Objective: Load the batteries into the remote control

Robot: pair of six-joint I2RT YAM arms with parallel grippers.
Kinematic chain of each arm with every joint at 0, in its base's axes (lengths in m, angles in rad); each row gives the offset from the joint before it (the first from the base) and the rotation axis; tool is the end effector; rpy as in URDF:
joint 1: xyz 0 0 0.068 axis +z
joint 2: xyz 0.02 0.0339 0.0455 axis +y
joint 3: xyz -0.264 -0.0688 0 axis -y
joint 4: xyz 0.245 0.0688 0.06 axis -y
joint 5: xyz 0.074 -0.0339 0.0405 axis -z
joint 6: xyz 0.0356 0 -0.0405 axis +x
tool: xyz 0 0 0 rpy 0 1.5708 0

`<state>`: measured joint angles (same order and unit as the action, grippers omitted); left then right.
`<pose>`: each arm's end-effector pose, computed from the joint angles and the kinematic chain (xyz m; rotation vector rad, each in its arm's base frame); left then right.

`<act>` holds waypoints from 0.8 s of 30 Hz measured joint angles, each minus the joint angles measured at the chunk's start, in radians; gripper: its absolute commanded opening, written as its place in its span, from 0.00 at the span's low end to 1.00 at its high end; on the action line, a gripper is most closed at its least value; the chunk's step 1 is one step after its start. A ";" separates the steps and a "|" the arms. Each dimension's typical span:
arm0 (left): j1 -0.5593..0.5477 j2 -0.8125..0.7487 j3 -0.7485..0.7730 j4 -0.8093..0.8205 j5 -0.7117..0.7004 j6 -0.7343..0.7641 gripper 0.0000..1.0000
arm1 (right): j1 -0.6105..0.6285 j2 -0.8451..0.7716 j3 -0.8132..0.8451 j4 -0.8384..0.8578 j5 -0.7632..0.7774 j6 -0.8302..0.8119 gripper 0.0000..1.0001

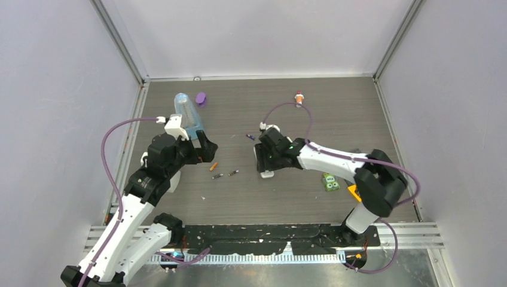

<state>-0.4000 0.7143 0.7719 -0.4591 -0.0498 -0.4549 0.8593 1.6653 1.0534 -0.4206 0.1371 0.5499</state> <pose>0.1504 -0.0617 0.3176 -0.0881 2.0051 -0.5051 0.2230 0.2513 0.1909 -0.3554 2.6018 0.3318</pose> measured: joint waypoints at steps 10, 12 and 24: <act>0.000 -0.039 0.112 0.079 0.362 -0.111 1.00 | -0.111 -0.316 -0.054 0.296 -0.569 -0.041 0.22; 0.000 -0.058 0.132 0.128 0.411 -0.126 1.00 | -0.111 -0.329 -0.053 0.364 -0.668 -0.009 0.22; 0.000 -0.064 0.141 0.285 0.526 -0.249 1.00 | -0.109 -0.372 -0.072 0.752 -0.992 0.324 0.22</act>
<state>-0.4000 0.6506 0.9131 -0.1745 0.4767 -0.7044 0.7506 1.2938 0.9817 0.3317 -0.8547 0.8742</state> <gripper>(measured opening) 0.994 0.581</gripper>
